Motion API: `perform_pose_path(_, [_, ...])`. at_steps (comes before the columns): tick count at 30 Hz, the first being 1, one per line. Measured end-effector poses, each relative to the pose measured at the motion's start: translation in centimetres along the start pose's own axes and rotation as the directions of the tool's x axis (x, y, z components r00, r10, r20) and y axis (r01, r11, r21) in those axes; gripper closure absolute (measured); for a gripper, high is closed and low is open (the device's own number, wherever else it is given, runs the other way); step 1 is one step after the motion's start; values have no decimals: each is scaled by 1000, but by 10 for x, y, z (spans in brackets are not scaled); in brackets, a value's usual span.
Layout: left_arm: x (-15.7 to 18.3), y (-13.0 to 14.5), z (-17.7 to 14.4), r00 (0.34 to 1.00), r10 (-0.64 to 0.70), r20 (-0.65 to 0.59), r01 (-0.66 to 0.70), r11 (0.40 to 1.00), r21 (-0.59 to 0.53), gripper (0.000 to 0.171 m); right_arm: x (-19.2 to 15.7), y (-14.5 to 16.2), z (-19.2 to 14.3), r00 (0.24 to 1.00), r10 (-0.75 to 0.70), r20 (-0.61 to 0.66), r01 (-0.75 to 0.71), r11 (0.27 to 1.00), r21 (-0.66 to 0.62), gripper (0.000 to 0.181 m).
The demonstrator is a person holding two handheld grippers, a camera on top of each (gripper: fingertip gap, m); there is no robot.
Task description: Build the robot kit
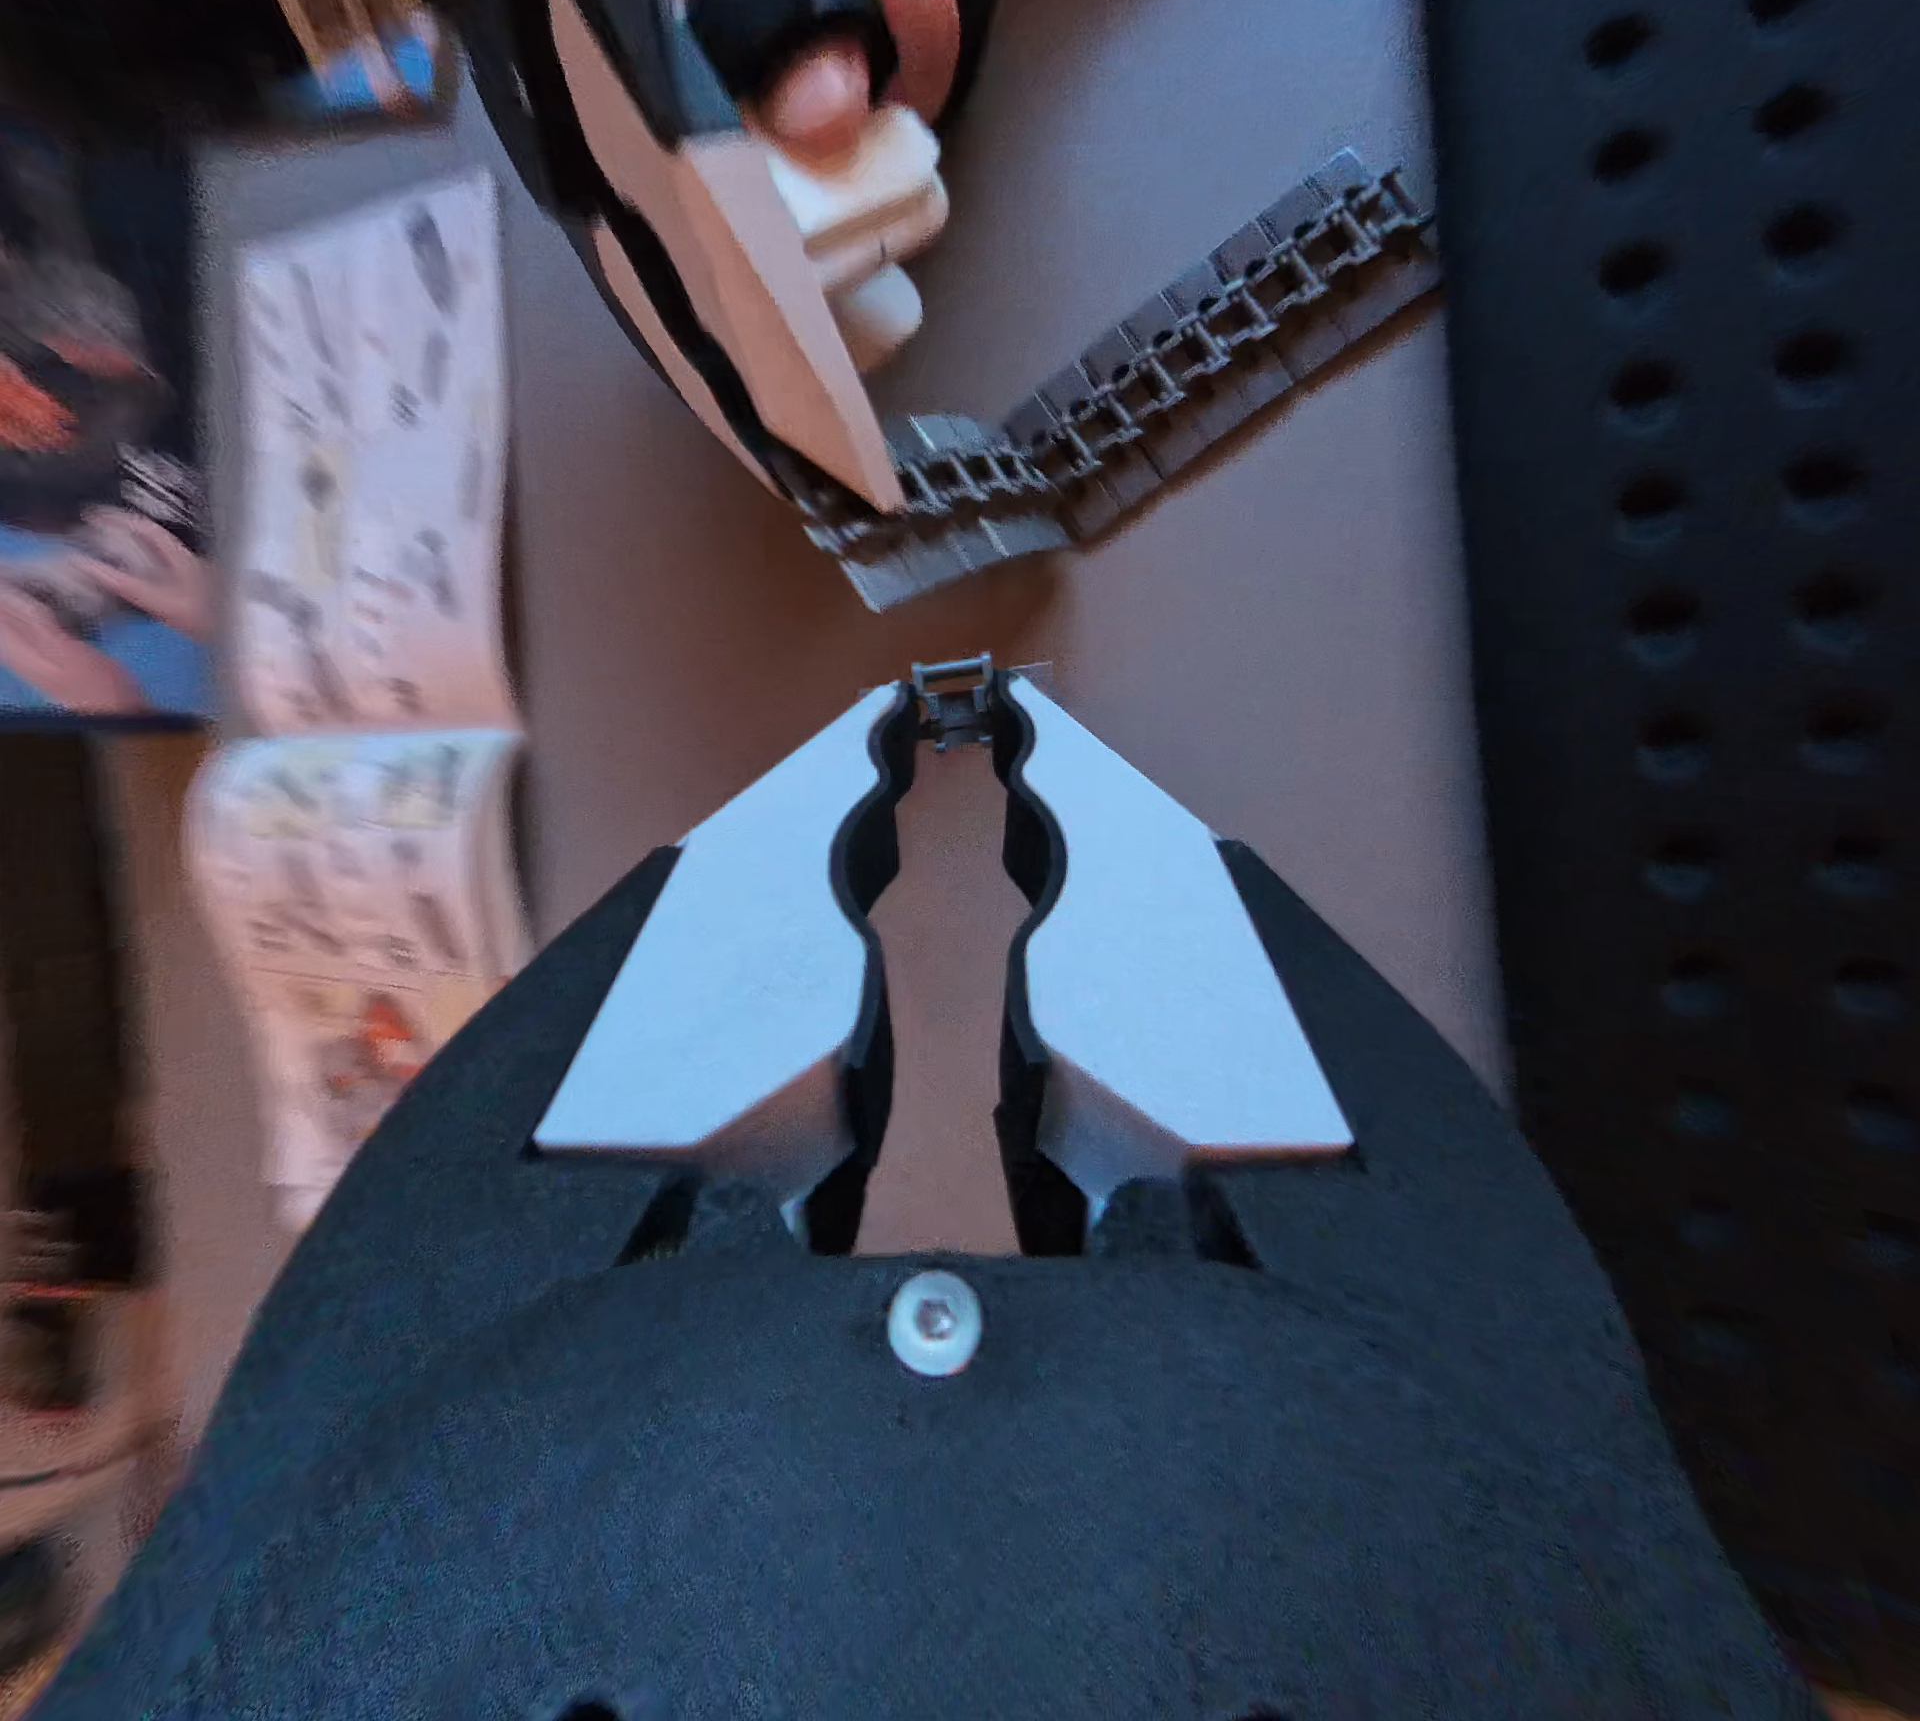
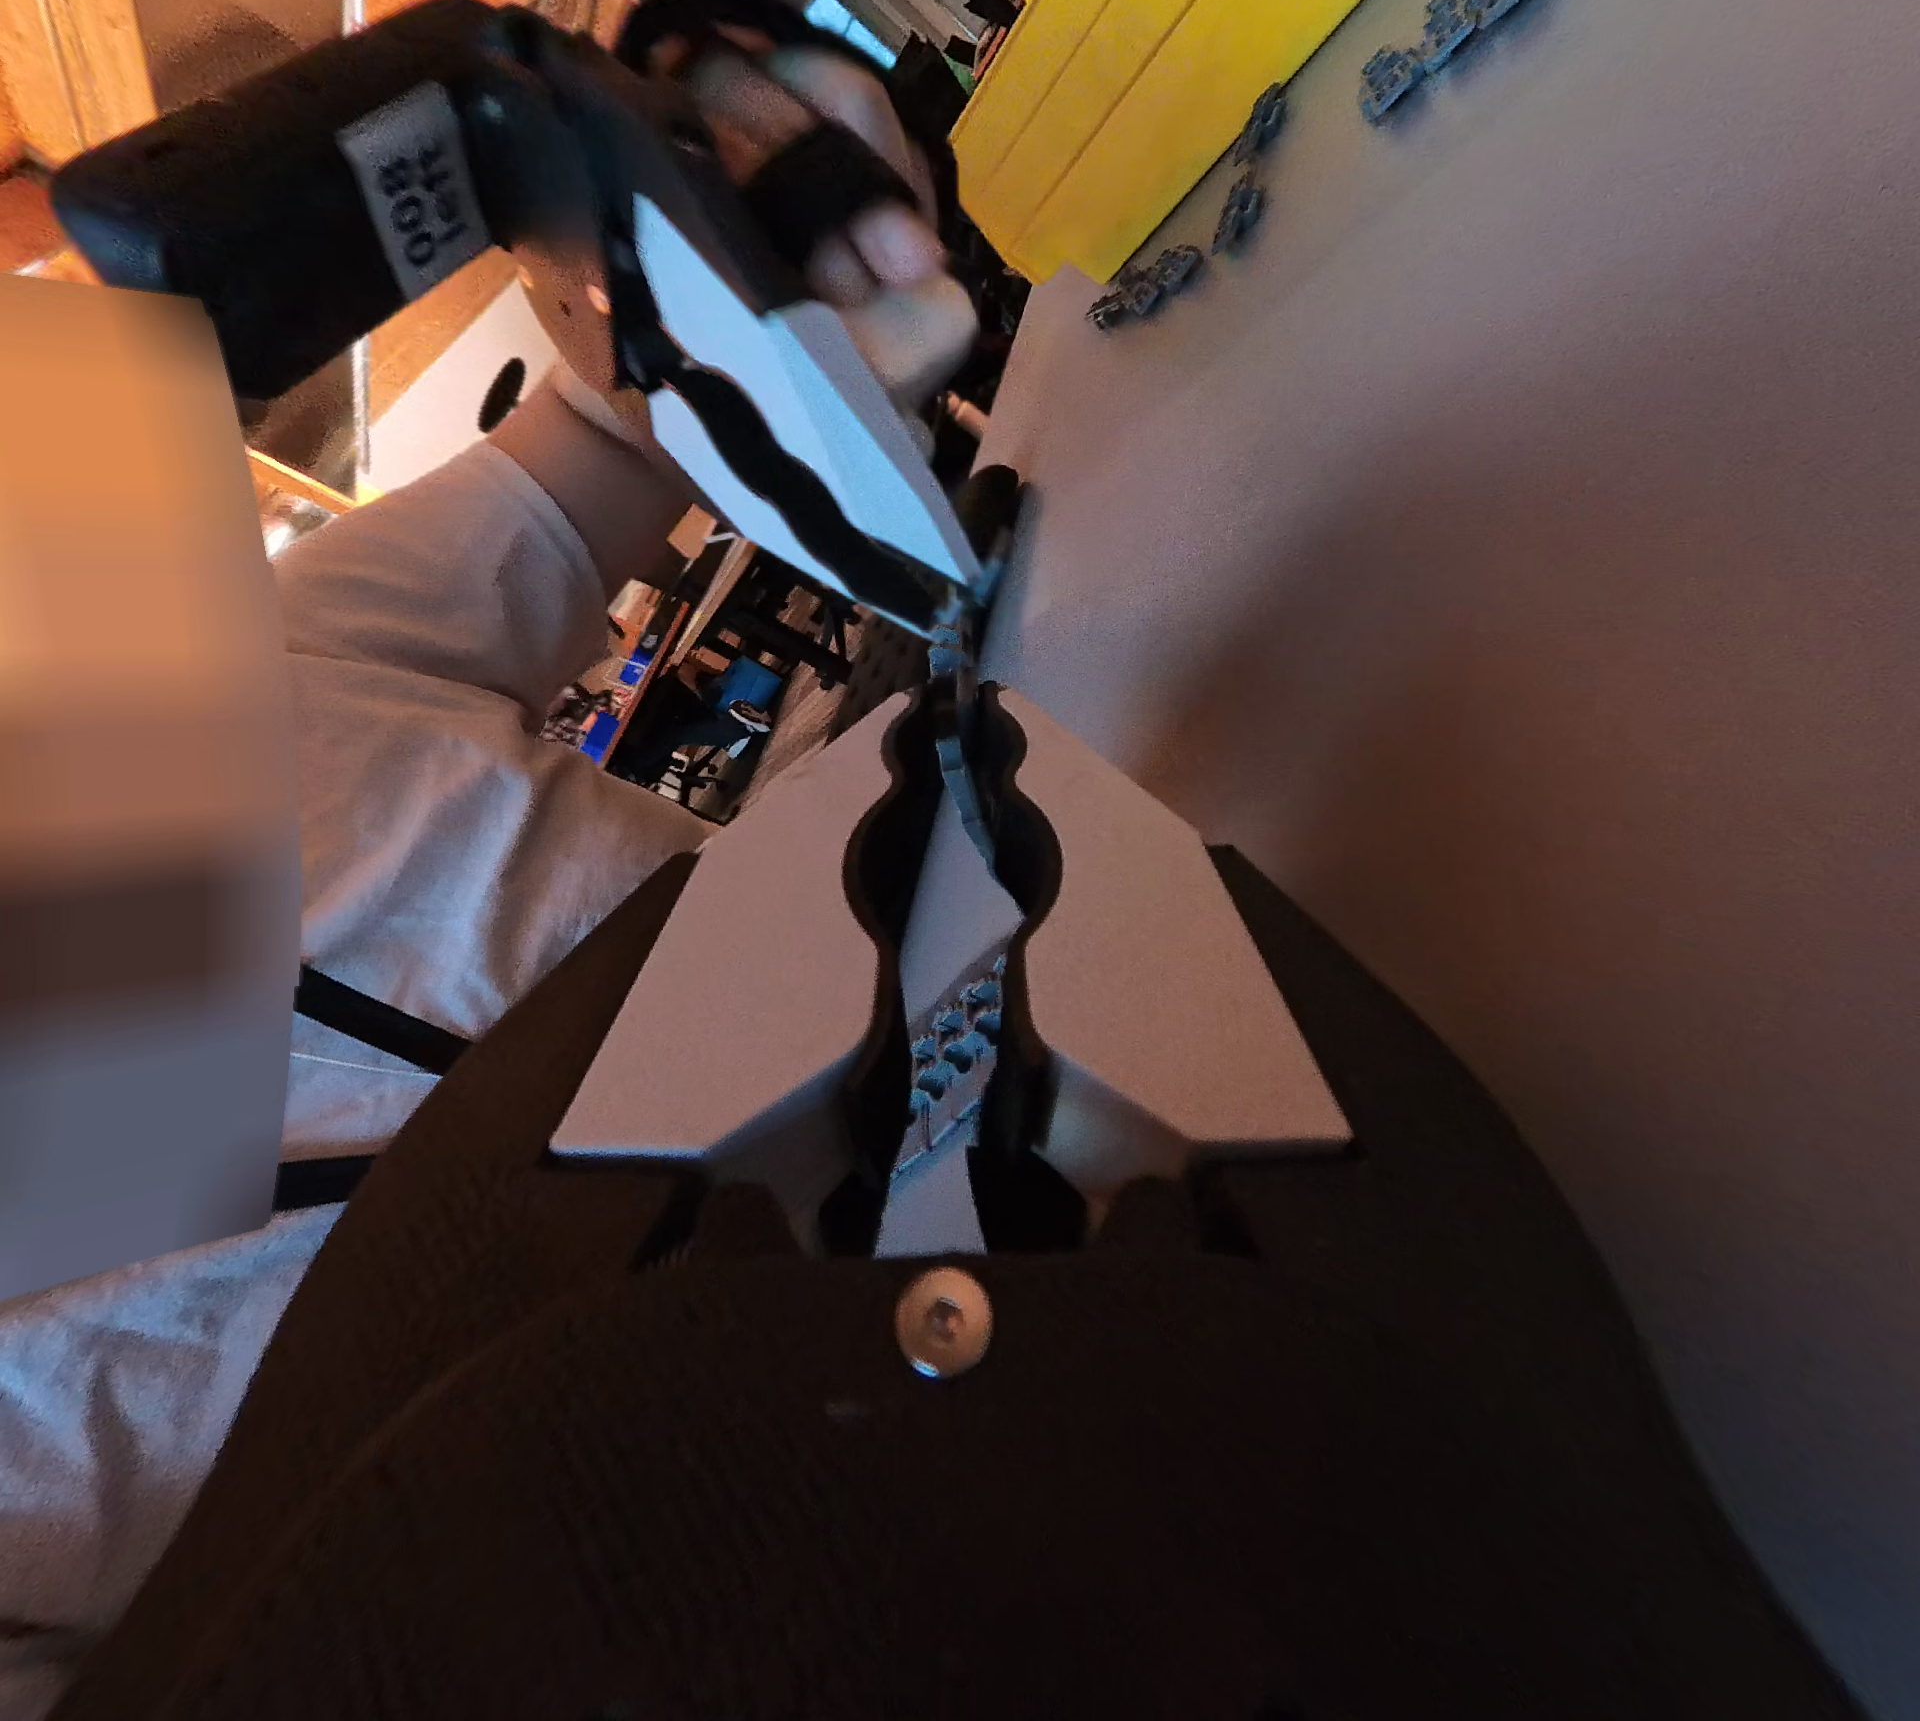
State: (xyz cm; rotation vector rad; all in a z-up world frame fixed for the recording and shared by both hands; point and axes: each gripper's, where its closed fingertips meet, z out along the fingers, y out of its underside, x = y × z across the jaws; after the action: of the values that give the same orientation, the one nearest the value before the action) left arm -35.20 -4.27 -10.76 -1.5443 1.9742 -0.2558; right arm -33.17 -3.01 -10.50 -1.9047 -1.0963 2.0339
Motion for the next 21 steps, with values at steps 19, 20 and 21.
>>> perform_pose_path(19, [-16,-11,-5,711,533,-459,-662,728,-180,159,0,0,24,989,101,106,-85,986,-146,175])
perform_pose_path(20, [-16,-9,-3,704,533,-469,-669,720,-186,159,-1,0,24,989,98,113,-81,986,-144,175])
perform_pose_path(21, [-16,-7,-1,700,533,-476,-673,715,-190,159,-1,0,24,989,98,110,-82,986,-144,175])
